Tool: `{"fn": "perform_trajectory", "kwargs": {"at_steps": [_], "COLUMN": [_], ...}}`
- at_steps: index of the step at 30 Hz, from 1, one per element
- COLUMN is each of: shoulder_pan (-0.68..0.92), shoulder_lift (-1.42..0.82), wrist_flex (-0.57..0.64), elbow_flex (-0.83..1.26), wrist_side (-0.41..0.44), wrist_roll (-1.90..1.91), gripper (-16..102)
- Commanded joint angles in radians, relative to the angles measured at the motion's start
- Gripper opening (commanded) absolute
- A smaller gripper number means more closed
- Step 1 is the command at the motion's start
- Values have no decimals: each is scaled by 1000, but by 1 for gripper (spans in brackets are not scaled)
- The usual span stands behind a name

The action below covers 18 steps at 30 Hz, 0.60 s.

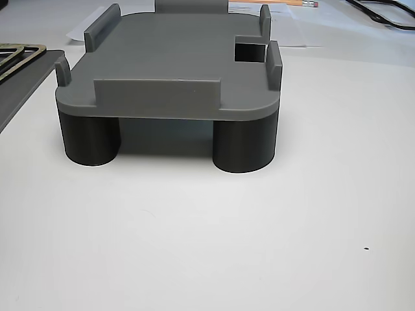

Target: Move top rectangular frame to the holder.

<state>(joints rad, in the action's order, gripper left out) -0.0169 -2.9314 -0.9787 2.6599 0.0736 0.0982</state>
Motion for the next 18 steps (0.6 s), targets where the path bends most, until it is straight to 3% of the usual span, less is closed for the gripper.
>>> {"fn": "perform_trajectory", "kwargs": {"at_steps": [1,10,18], "shoulder_pan": [-12,-3,229], "shoulder_lift": [-23,-8,206], "wrist_flex": [247,245,144], "elbow_flex": [9,-14,-189], "wrist_side": [-20,-48,-69], "wrist_roll": [-28,-66,-179], "gripper": [100,100,100]}}
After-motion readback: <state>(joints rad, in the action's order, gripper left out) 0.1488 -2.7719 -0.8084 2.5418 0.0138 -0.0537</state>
